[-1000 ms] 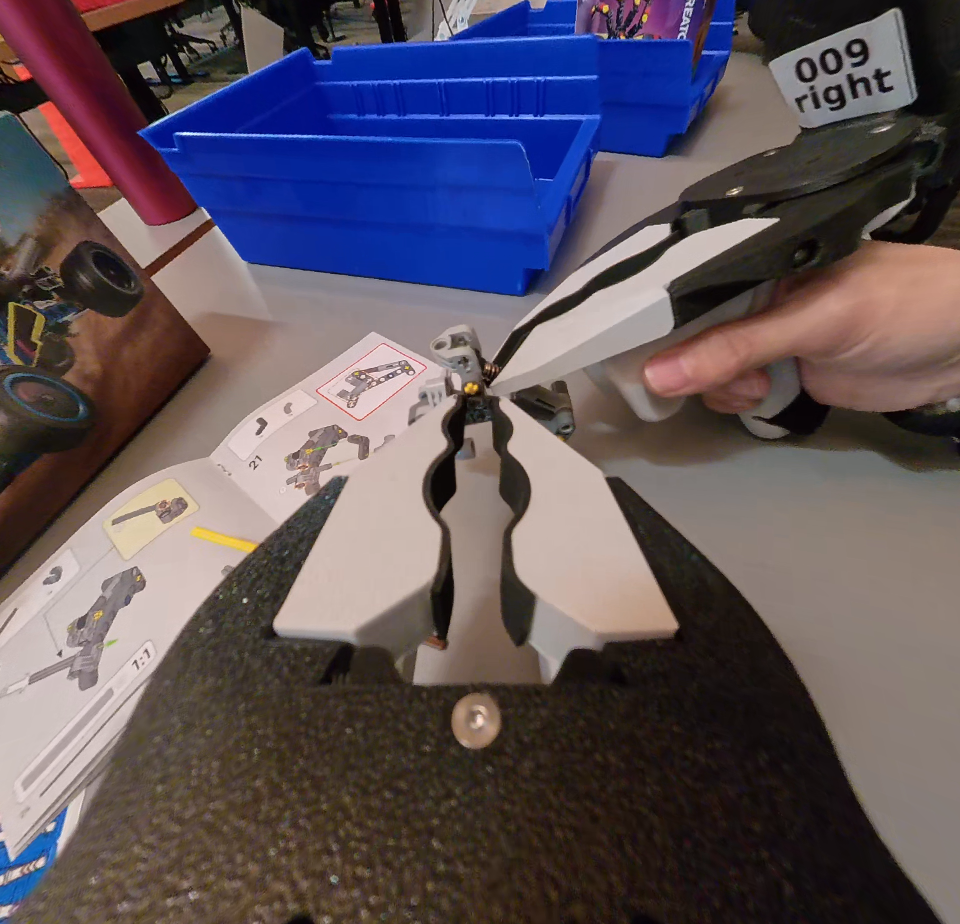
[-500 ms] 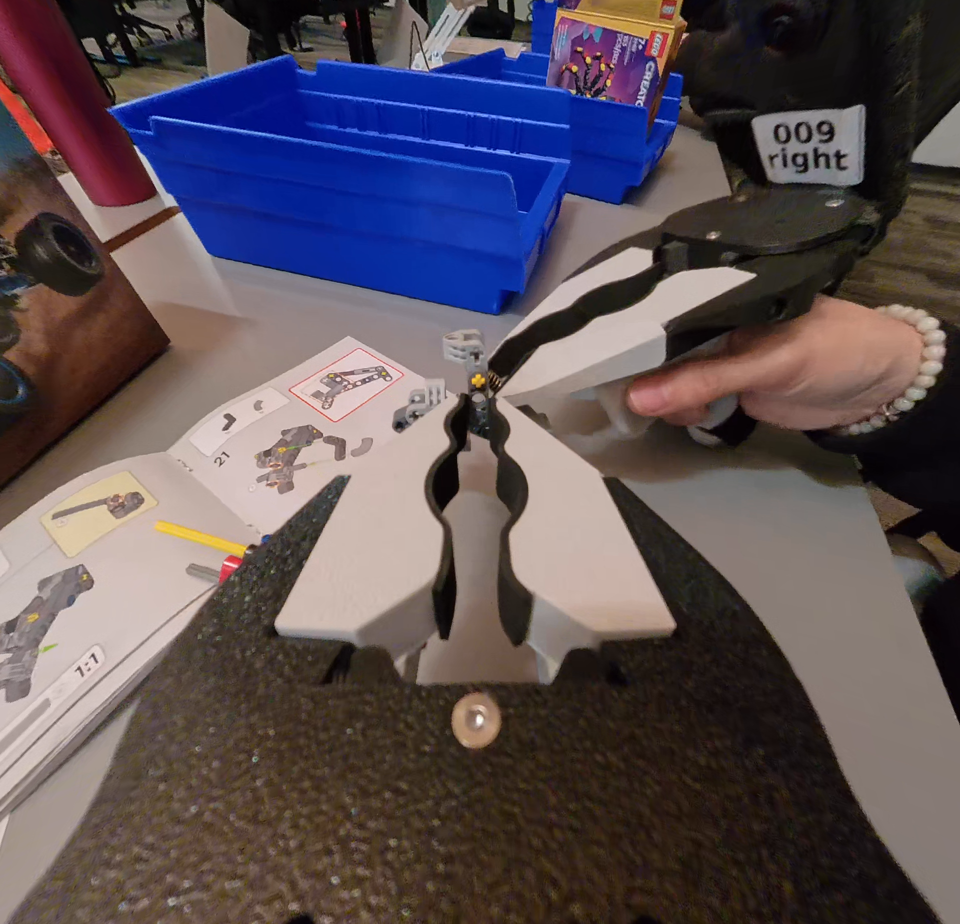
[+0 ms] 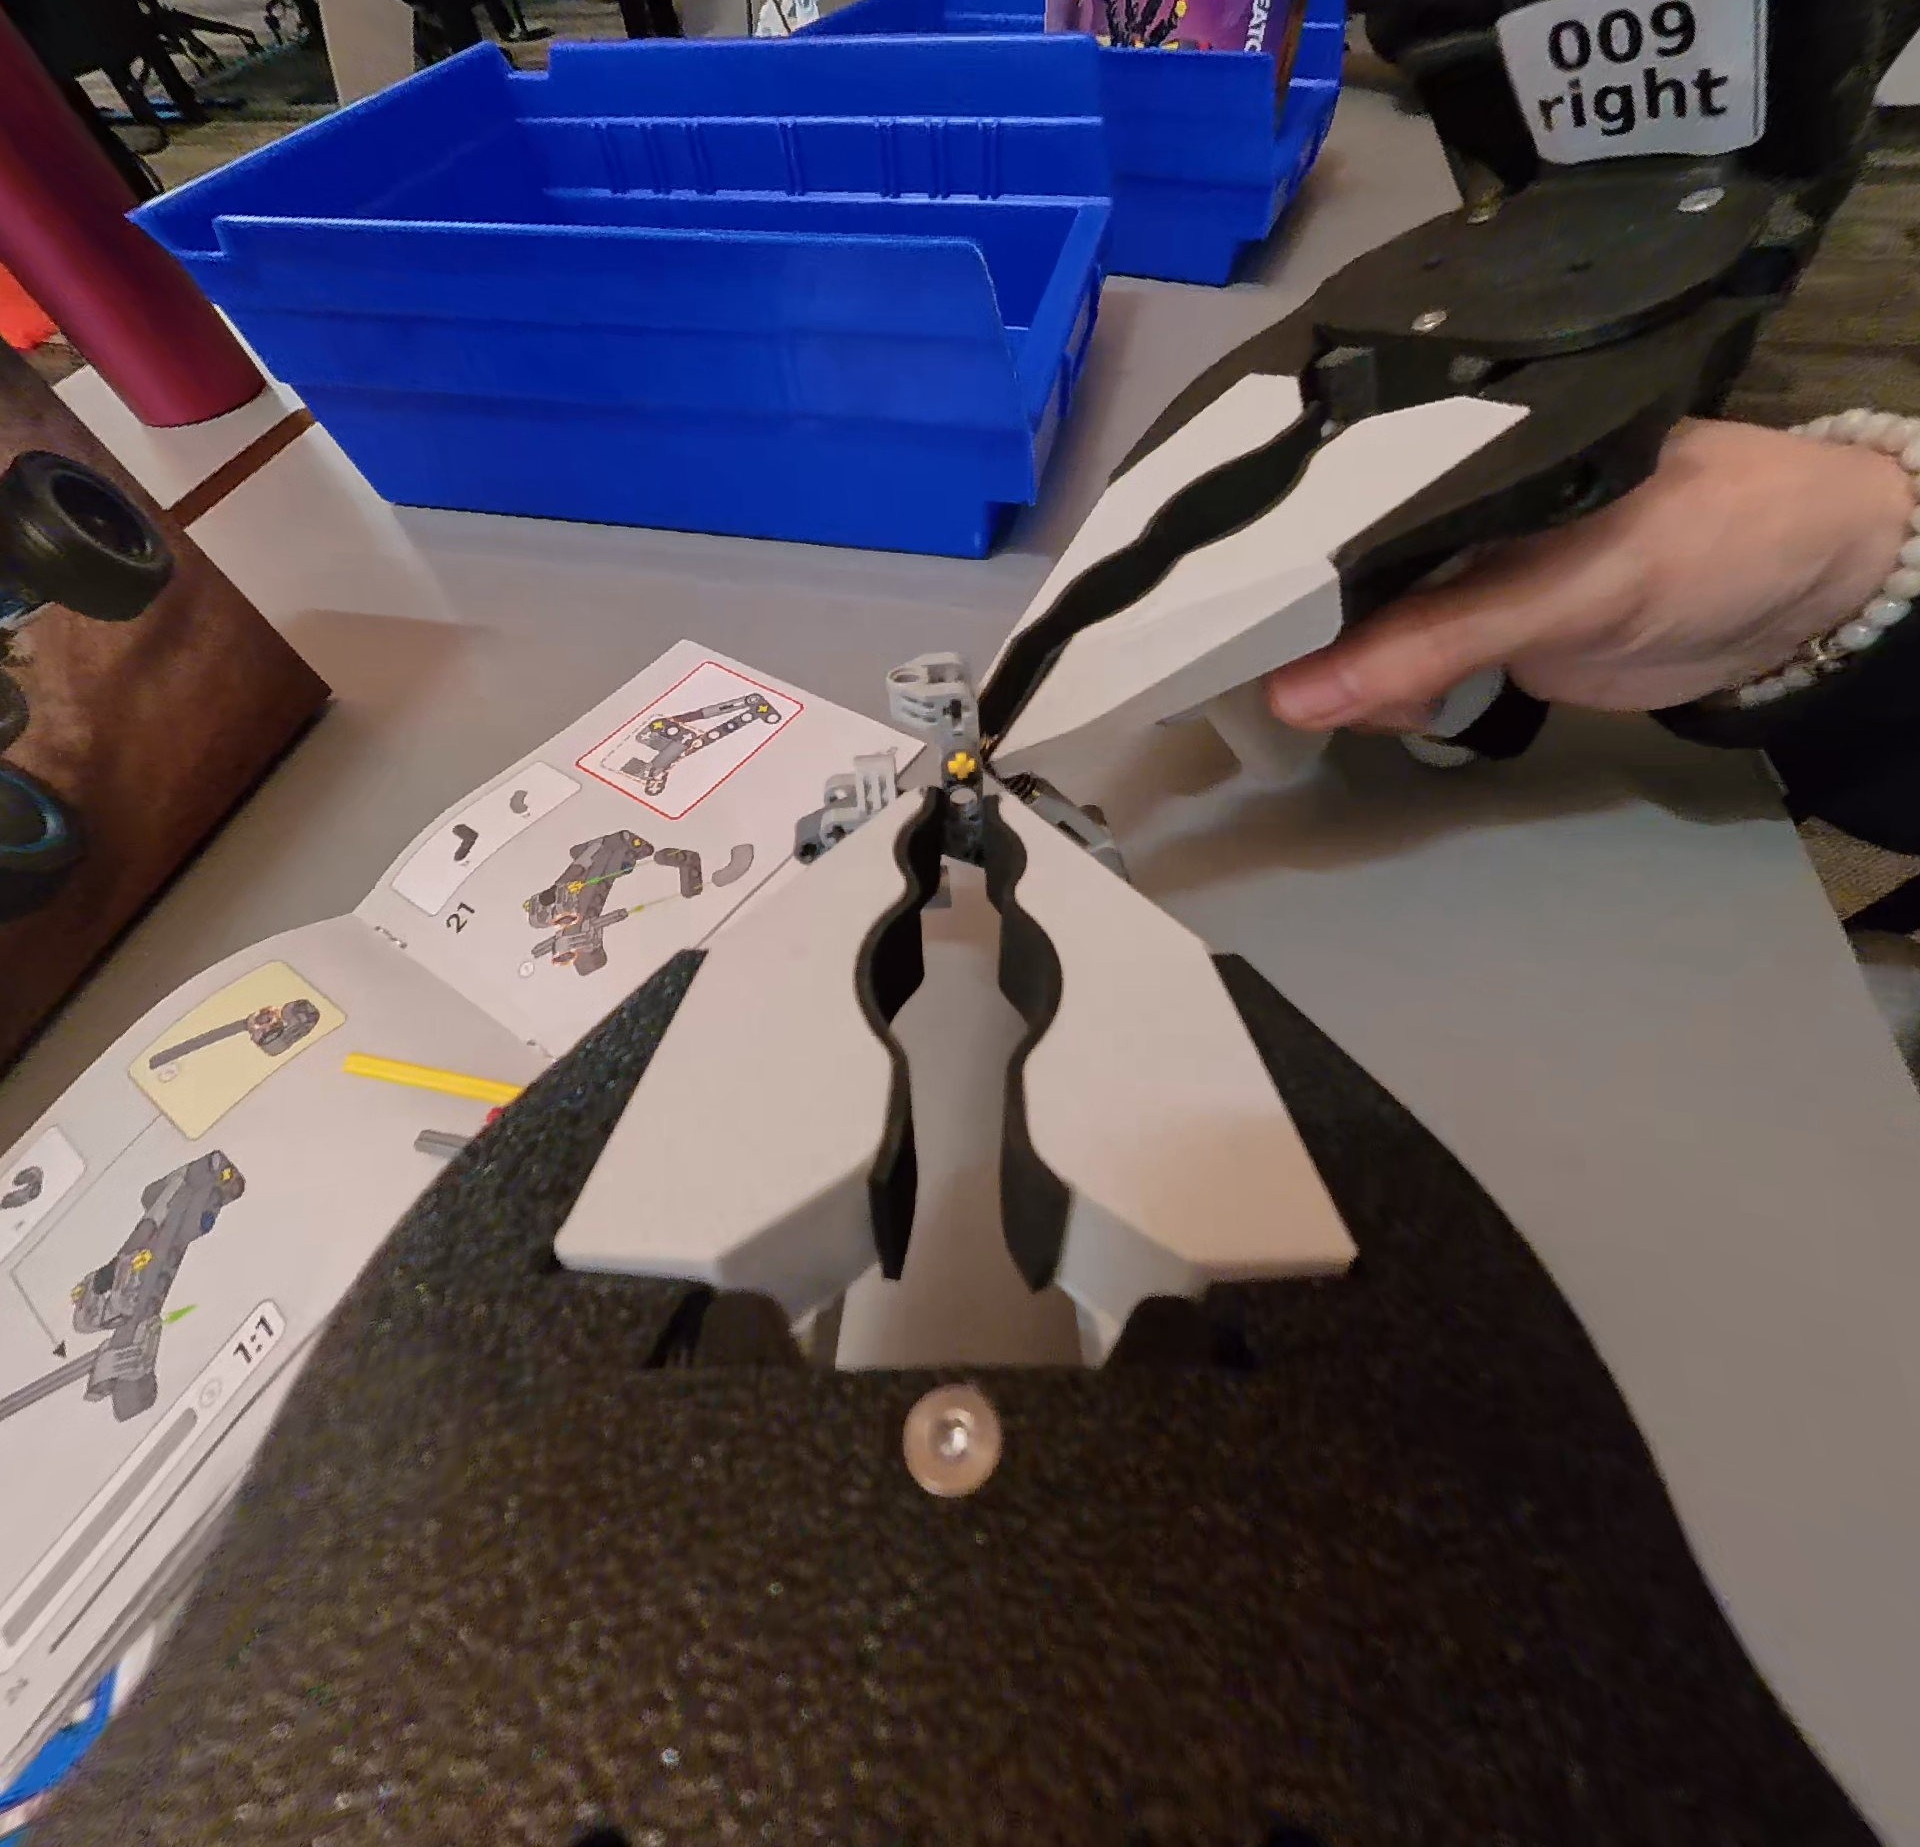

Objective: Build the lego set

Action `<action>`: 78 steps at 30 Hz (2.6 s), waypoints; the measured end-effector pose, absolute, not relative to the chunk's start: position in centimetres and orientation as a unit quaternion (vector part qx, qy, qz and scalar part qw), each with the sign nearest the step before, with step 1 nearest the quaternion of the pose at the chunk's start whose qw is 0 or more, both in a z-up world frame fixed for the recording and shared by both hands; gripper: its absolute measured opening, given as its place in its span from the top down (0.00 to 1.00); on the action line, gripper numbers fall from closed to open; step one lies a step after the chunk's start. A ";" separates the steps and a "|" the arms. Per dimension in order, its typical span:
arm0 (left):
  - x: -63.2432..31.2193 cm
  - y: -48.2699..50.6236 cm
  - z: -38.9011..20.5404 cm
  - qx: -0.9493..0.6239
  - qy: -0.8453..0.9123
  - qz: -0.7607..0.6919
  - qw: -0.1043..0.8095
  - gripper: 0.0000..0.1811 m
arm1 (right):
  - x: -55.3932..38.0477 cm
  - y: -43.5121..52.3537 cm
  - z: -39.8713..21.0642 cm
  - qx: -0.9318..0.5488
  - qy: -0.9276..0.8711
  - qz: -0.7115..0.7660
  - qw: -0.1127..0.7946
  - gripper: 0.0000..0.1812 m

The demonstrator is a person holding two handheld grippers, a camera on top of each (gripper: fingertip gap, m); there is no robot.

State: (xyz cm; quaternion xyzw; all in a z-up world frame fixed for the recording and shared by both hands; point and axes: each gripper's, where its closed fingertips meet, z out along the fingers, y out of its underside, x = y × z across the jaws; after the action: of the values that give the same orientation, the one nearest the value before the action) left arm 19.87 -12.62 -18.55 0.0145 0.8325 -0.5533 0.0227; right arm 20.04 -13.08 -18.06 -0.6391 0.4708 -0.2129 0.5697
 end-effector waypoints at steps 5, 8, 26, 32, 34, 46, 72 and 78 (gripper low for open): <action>19.8 -12.7 -19.0 0.015 0.834 -0.551 0.019 0.98 | 20.1 -13.0 -18.7 -0.655 0.474 -0.225 0.544 0.98; 19.8 -12.7 -19.0 0.002 0.829 -0.559 0.008 0.97 | 20.1 -13.0 -18.7 -0.654 0.476 -0.223 0.544 0.98; 20.1 -12.8 -21.8 -0.018 0.867 -0.499 0.006 0.96 | 20.3 -12.9 -20.7 -0.675 0.509 -0.195 0.497 0.98; 19.9 -13.5 -21.9 -0.044 0.867 -0.496 -0.024 0.97 | 20.5 -13.7 -21.0 -0.663 0.530 -0.190 0.493 0.98; 19.6 -13.7 -21.7 -0.061 0.862 -0.500 -0.058 0.97 | 20.4 -14.0 -21.1 -0.665 0.529 -0.191 0.491 0.96; 19.9 -14.4 -21.2 -0.084 0.851 -0.518 -0.042 0.98 | 20.5 -14.7 -20.9 -0.687 0.505 -0.238 0.466 0.98; 21.8 -14.1 -19.3 -0.102 0.819 -0.564 0.041 0.98 | 22.4 -14.5 -19.4 -0.593 0.560 -0.222 0.534 0.98; 22.1 -13.6 -19.4 -0.117 0.817 -0.562 0.048 0.98 | 22.7 -14.1 -19.7 -0.601 0.563 -0.238 0.515 0.98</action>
State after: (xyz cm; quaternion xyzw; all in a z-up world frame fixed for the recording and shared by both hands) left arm 22.05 -13.61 -19.39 -0.1174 0.8172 -0.5623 0.0475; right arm 22.72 -14.09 -19.69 -0.6015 0.5630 -0.2377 0.5145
